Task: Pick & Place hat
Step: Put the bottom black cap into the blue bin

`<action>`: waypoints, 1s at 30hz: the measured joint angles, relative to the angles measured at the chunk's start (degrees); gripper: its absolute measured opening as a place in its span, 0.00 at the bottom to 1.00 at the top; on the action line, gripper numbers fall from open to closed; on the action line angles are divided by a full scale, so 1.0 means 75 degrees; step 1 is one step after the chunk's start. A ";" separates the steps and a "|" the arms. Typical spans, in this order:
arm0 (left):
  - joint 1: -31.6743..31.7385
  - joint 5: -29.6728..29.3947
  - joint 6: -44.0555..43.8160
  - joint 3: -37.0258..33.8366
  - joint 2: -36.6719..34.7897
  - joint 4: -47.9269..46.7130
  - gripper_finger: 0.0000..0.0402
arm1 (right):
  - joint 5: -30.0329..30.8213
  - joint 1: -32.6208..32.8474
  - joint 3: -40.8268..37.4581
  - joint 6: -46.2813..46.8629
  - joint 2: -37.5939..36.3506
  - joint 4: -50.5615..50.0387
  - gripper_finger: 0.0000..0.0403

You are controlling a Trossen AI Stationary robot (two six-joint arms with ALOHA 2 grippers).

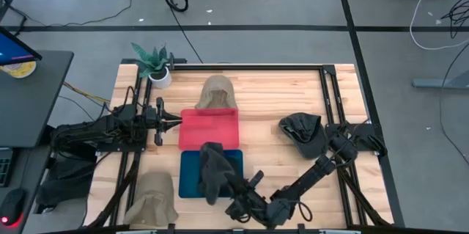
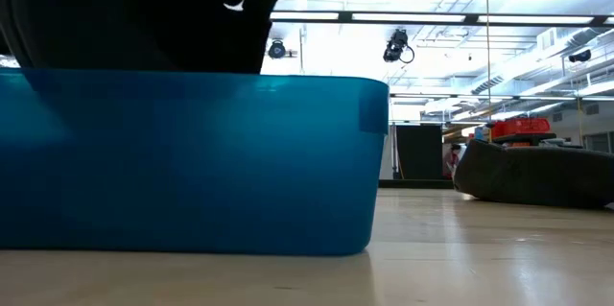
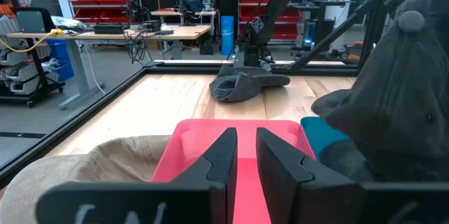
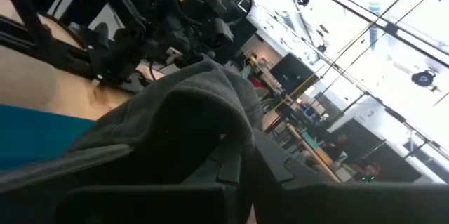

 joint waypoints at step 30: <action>-0.0001 0.0000 0.0000 0.0002 0.0000 0.0000 0.14 | -0.4593 -0.0251 -0.0003 0.8081 -0.1925 -0.7653 0.04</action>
